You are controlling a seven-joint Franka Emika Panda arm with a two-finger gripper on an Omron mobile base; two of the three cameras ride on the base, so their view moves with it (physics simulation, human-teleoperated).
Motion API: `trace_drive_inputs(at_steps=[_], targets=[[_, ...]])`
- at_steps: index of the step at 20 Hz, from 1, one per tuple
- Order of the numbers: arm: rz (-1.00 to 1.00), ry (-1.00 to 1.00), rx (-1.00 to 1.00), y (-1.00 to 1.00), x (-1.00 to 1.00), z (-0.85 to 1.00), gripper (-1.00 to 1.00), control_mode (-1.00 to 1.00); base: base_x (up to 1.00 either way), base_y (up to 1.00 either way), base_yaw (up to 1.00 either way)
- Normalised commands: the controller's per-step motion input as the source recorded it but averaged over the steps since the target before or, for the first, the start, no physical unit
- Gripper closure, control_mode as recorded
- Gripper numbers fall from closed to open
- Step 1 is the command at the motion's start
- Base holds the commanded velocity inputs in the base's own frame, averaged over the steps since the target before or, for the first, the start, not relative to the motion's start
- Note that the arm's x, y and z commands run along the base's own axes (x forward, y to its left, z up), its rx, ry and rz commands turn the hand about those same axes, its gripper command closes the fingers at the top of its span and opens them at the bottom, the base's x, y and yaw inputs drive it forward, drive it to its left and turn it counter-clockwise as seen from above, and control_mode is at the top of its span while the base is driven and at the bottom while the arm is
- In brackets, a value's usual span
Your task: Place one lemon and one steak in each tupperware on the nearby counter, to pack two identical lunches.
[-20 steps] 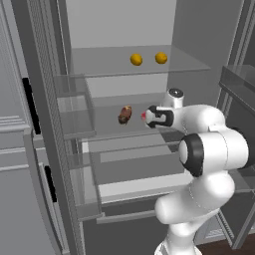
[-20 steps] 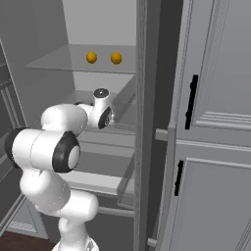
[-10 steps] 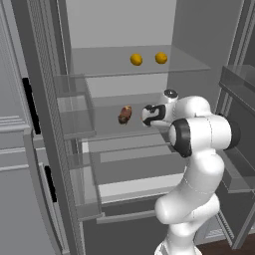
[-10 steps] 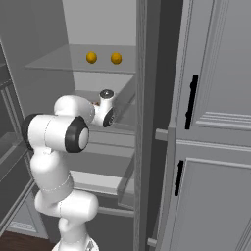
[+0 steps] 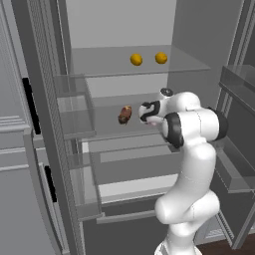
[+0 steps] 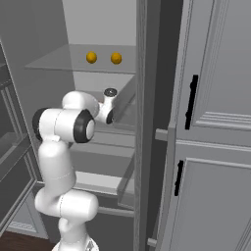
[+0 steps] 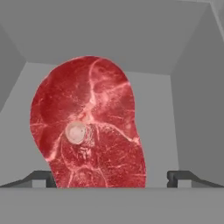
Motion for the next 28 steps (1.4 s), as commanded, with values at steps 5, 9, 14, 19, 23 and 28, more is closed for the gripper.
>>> trace_drive_inputs(at_steps=[5, 9, 14, 19, 23, 28], targets=[[0.01, 0.0, 0.0, 0.0, 0.39, -0.3, 1.0, -1.0, 0.0, 0.0, 0.0], [0.0, 0.0, -0.01, 0.01, 0.2, -0.43, 1.0, -1.0, 0.0, 0.0, 0.0], [0.01, 0.0, -0.01, 0.0, 0.02, -0.4, 1.0, -1.0, 0.0, 0.0, 0.0], [0.0, -0.04, -0.02, 0.04, -0.95, -0.14, 1.0, -1.0, 0.0, 0.0, 0.0], [0.0, 0.0, -0.03, 0.04, -1.0, 0.06, 1.0, -1.0, 0.0, 0.0, 0.0], [0.0, 0.0, 0.0, 0.07, -1.0, 0.49, 1.0, -1.0, 0.0, 0.0, 0.0]])
